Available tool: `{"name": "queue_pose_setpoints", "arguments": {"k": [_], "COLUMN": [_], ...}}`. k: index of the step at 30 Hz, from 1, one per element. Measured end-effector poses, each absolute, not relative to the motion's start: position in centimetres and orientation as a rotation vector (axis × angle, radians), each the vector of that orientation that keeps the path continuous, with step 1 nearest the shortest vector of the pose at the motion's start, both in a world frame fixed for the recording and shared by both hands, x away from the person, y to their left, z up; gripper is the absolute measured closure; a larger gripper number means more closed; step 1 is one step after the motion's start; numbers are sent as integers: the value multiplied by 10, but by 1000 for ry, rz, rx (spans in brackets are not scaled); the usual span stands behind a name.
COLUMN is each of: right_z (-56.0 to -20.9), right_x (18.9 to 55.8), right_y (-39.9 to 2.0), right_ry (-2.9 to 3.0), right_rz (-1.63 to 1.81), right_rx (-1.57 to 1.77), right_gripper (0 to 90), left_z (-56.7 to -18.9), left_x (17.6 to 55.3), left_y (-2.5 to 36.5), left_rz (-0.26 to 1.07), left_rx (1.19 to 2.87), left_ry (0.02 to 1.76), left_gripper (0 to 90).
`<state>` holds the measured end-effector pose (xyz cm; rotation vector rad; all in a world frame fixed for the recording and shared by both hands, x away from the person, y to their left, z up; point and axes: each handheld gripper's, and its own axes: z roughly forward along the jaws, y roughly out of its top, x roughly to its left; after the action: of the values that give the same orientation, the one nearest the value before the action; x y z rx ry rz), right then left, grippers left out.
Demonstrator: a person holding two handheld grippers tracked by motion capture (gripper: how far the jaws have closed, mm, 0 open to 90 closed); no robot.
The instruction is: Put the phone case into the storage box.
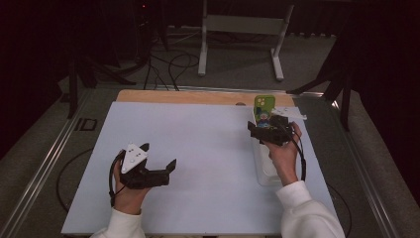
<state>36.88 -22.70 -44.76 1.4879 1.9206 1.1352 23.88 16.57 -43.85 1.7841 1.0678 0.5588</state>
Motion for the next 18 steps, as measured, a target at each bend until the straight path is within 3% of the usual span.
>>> {"name": "queue_pose_setpoints", "arguments": {"k": [18], "right_z": [-437], "right_x": [338], "right_y": [-216], "right_ry": [1940], "right_rz": [1212], "right_rx": [1400], "right_gripper": [77], "left_z": [-439], "left_x": [239], "left_y": [167], "left_rz": [556], "left_rx": [1786], "left_ry": [1069], "left_gripper": [13]}}
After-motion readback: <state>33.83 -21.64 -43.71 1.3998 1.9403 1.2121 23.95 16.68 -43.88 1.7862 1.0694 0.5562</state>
